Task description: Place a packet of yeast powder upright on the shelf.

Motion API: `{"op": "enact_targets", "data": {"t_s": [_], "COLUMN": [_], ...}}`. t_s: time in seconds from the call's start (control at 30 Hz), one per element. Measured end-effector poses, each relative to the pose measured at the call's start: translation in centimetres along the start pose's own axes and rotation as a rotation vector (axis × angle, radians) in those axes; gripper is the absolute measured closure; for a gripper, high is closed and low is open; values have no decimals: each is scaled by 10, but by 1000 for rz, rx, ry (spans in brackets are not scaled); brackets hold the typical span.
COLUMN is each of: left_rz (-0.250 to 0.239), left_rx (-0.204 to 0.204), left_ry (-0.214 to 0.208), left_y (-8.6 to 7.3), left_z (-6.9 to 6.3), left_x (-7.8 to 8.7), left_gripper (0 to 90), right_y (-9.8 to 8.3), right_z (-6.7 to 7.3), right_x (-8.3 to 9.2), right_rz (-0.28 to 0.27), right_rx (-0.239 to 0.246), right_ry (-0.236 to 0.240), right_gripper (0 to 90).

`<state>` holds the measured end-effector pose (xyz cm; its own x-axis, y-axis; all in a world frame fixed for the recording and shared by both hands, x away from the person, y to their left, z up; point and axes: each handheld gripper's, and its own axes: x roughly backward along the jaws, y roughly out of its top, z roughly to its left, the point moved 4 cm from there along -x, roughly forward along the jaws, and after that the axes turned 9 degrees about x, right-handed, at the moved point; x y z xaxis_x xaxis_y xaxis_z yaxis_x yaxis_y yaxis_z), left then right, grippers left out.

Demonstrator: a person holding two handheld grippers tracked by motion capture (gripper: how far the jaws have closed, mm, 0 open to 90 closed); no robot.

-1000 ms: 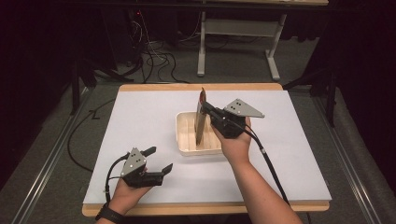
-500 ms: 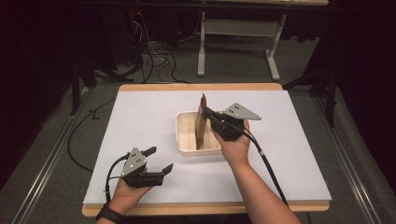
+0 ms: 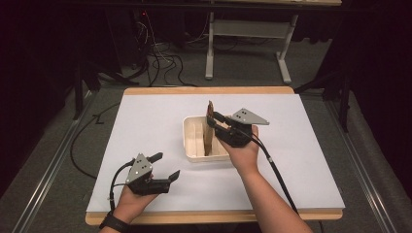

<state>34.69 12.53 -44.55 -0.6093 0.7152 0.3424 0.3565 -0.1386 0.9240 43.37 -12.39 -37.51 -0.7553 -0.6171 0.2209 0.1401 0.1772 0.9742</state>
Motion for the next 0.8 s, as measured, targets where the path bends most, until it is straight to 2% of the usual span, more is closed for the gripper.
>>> {"op": "enact_targets", "data": {"t_s": [0.13, 0.23, 0.37, 0.57, 0.67, 0.8], "left_rz": [-1, 1, 1, 5, 4, 6], "left_rx": [0, 1, -1, -4, -7, -7], "left_ry": [1, -1, -1, 1, 2, 4], "left_y": [0, 0, 0, 0, 0, 0], "left_z": [0, 0, 0, 0, 0, 1], "left_x": [0, 0, 0, -1, -2, -2], "left_gripper": [155, 156, 155, 156, 156, 155], "right_y": [2, 3, 4, 5, 5, 3], "right_z": [0, 3, 5, 7, 6, 1], "right_x": [1, 2, 5, 14, 22, 34], "right_rz": [-4, 3, 17, 48, 47, 61], "right_rx": [11, 27, 40, 42, 41, 52], "right_ry": [-33, -28, -29, -8, -1, -10], "right_gripper": [430, 308, 204, 161, 155, 153]}}
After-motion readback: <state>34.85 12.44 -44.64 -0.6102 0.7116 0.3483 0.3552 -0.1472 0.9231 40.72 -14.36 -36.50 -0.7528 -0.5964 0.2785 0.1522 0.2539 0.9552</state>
